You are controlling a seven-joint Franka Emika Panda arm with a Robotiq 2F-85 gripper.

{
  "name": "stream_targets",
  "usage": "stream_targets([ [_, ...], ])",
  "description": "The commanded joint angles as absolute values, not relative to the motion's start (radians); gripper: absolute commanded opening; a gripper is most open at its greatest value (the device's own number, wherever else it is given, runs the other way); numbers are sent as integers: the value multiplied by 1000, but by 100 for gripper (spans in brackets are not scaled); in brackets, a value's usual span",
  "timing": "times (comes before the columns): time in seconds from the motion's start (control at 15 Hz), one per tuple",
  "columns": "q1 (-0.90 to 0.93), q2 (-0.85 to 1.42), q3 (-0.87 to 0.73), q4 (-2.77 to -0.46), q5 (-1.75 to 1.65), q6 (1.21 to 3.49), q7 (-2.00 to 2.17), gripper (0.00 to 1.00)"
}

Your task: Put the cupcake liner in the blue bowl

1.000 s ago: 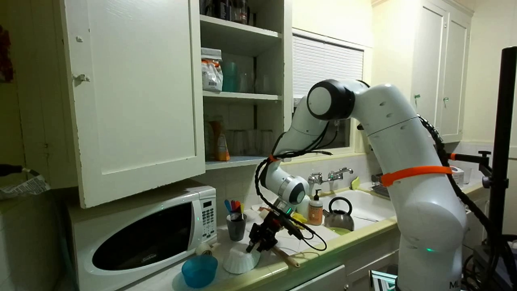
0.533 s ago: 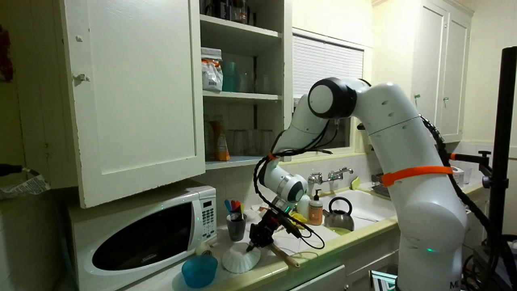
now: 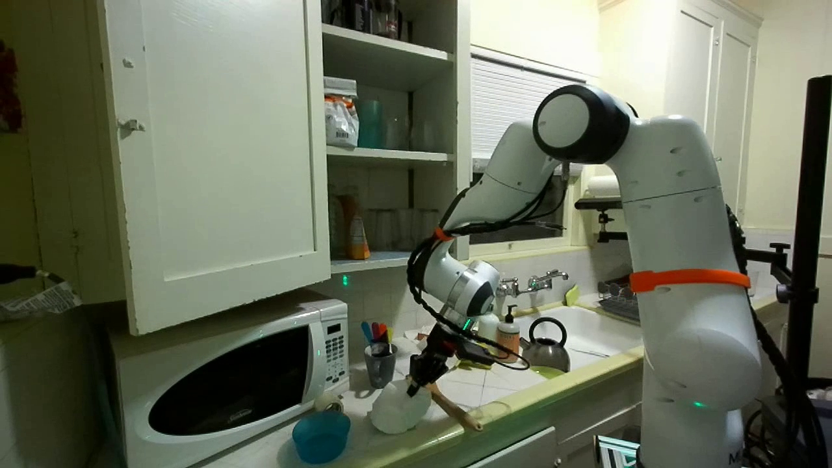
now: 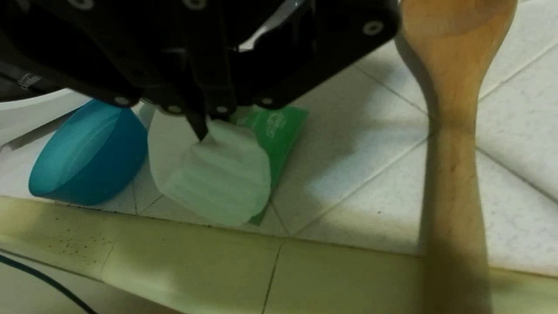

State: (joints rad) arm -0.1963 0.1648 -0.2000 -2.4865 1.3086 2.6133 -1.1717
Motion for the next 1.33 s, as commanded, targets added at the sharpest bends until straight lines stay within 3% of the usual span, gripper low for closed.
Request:
stream_targets([
  [0.0, -156, 51, -165, -2570, 1359, 2763, -1308, 1],
  [0.27, -115, -12, -110, -2610, 1324, 2732, -1295, 1],
  [0.67, -39, -108, -9, -2649, 1528, 3028, -1510, 1],
  [0.8, -48, -61, -11, -2618, 1471, 3006, -1428, 6],
  [1.27, 20, -68, 80, -2580, 1628, 3210, -1582, 1],
])
